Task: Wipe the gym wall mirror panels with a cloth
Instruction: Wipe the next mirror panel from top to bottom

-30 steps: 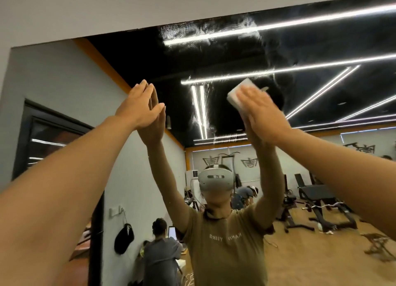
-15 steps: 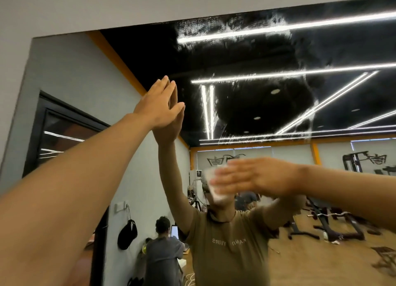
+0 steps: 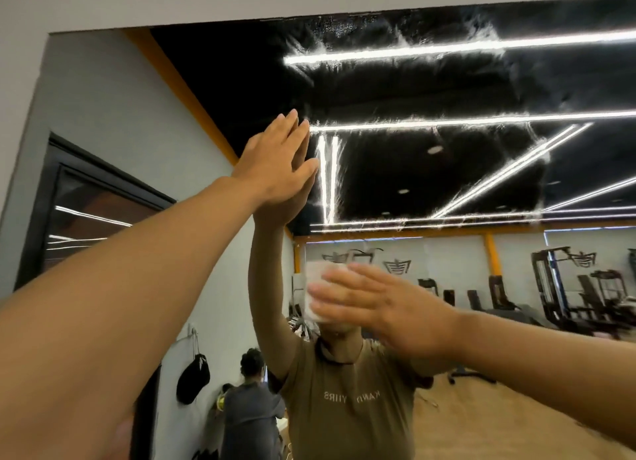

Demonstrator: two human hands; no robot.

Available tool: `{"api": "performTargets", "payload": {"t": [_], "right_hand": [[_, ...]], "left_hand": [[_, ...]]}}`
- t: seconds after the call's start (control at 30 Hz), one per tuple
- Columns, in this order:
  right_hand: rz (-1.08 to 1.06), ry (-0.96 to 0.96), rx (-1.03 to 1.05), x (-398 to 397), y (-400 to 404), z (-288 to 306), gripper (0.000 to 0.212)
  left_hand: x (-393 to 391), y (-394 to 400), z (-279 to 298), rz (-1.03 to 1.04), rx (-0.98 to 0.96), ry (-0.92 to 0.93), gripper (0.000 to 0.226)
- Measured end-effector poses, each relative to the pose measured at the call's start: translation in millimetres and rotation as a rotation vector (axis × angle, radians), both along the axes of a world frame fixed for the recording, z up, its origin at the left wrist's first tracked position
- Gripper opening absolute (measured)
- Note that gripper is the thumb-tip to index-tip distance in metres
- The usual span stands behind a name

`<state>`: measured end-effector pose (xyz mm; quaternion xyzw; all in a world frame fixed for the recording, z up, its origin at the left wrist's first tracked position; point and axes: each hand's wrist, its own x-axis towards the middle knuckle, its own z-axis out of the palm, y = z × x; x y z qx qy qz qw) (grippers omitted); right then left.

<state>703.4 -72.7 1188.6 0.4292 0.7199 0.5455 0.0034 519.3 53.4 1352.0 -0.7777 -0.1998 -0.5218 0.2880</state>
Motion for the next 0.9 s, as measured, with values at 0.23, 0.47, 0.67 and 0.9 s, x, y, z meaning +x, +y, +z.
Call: {"api": "performTargets", "payload": {"t": [0.23,0.47,0.67,0.9], "right_hand": [[-0.036,0.026,0.077,2.0,0.4,67.1,0.064],[0.042,0.573,0.548,-33.0,13.1,134.8,0.057],[0.037,0.293,0.225,-36.3,30.3,28.6,0.061],[-0.123,-0.153,0.022,-37.0,26.9,4.2,0.069]], "left_hand": [[-13.3,12.5,5.4,-0.058,0.070,0.078,0.062],[-25.4,12.8,9.7,-0.055,0.089,0.155,0.059],[-49.0,24.4,-9.2,-0.214,0.145,0.000,0.048],[-98.5,96.4,-105.2,-0.229,-0.046,-0.313,0.057]]}}
